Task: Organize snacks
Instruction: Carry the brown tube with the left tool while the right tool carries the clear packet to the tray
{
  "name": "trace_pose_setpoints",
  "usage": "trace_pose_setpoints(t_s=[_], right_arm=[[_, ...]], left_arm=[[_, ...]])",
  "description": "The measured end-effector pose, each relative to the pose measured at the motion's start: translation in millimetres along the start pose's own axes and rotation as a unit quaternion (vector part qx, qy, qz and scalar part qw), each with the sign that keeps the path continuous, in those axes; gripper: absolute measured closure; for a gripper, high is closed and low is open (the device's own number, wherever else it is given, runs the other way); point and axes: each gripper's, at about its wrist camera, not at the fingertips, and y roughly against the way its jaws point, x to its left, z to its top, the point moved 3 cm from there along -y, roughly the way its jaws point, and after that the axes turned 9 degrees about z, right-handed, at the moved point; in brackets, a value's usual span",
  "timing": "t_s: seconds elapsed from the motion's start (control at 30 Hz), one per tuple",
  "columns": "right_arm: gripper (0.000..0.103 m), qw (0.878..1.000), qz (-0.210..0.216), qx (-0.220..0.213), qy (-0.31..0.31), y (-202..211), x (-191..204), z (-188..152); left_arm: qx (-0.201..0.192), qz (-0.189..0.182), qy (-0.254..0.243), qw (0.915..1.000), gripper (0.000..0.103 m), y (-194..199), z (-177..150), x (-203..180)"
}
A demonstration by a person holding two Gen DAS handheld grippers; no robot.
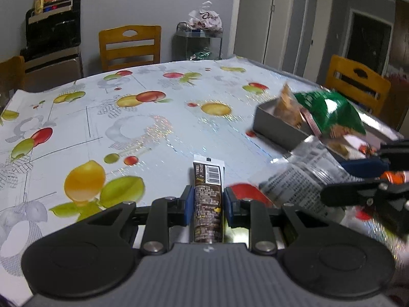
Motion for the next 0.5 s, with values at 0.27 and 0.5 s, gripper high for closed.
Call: trace_pose_setpoints(t_s=[0.27,0.5], right_arm=[[0.072,1.0,0.022,0.003,0.002,20,-2,-14],[0.074,0.998,0.049,0.02,-0.016,19,-7,-25]], left_arm=[[0.005,0.011,0.007,0.9999,0.078,23,-20,-15],[0.008,0.034,0.002,0.9994,0.064,42,-34,-23]])
